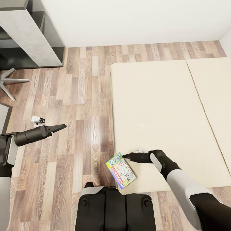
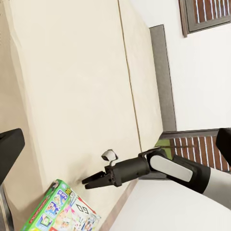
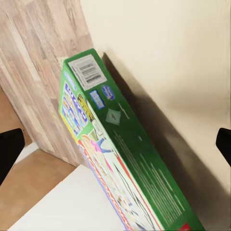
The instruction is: Put all the toys in the child's room - the three board games (two on the bed and one on the table), the two jigsaw puzzles on the table, and the tennis ball on the table - inside the toy box on the table in the child's room.
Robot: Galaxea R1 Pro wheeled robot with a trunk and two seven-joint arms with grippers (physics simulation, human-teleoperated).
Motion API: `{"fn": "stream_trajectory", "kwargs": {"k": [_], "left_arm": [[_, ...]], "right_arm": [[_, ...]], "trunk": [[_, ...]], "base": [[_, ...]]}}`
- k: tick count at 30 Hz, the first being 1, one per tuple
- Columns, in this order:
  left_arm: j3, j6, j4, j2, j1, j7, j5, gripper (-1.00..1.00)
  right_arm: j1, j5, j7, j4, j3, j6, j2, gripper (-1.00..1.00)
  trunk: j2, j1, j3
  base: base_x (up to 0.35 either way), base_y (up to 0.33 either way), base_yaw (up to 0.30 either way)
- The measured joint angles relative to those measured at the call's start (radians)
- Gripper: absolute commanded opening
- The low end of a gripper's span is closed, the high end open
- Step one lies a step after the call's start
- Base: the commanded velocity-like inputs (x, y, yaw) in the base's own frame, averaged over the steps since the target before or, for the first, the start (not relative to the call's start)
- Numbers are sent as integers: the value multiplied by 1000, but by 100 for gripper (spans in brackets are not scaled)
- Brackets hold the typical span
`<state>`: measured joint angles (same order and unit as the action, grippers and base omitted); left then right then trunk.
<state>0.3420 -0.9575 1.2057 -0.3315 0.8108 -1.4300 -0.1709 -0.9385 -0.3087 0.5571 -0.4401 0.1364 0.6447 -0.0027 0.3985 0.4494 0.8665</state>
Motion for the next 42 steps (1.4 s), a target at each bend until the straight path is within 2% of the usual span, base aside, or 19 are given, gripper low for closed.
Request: {"fn": "stream_trajectory", "kwargs": {"k": [2,5,6,10,14,15,17,20,24,29,33,37,42], "left_arm": [[0,0,0,-1,0,-1,0,100],[1,0,0,-3,0,-1,0,100],[1,0,-1,-4,0,-1,0,100],[7,0,-1,-5,0,-2,0,100],[22,1,-1,-5,-1,-3,0,100],[31,1,-1,-6,-2,-4,0,100],[41,1,-1,-7,-3,-5,0,100],[56,1,-1,-9,-5,-5,0,100],[75,2,-1,-11,-19,-6,0,100],[100,2,-1,-16,-49,-6,0,100],[120,3,-2,-24,-83,-5,2,100],[140,2,-3,-32,-123,-5,9,100],[172,3,-3,-44,-187,-6,17,100]], "right_arm": [[0,1,22,-7,-1,0,-3,100],[0,4,90,-33,-4,1,-17,100],[1,4,130,-49,-4,0,-28,100],[13,5,215,-86,-3,-3,-57,100],[47,5,301,-142,-5,-4,-83,100],[69,5,345,-177,-10,-8,-97,100],[95,4,387,-215,-24,-19,-113,100],[138,4,447,-274,-62,-48,-134,100],[210,2,522,-358,-133,-88,-152,100],[312,2,604,-462,-235,-116,-160,100],[381,1,645,-524,-302,-129,-159,100],[436,0,673,-574,-345,-156,-155,100],[489,0,702,-605,-368,-211,-152,100]], "trunk": [[0,0,0],[0,0,0],[0,0,0],[0,0,0],[0,0,0],[0,0,0],[0,0,0],[0,0,0],[0,0,0],[0,0,0],[0,0,0],[0,0,-1],[0,0,-7]], "base": [[0,0,0],[0,0,0],[0,0,0],[0,0,0],[0,0,0],[0,0,0],[0,0,0],[0,0,0],[0,0,0],[0,0,0],[0,0,0],[0,0,0],[0,0,0]]}}
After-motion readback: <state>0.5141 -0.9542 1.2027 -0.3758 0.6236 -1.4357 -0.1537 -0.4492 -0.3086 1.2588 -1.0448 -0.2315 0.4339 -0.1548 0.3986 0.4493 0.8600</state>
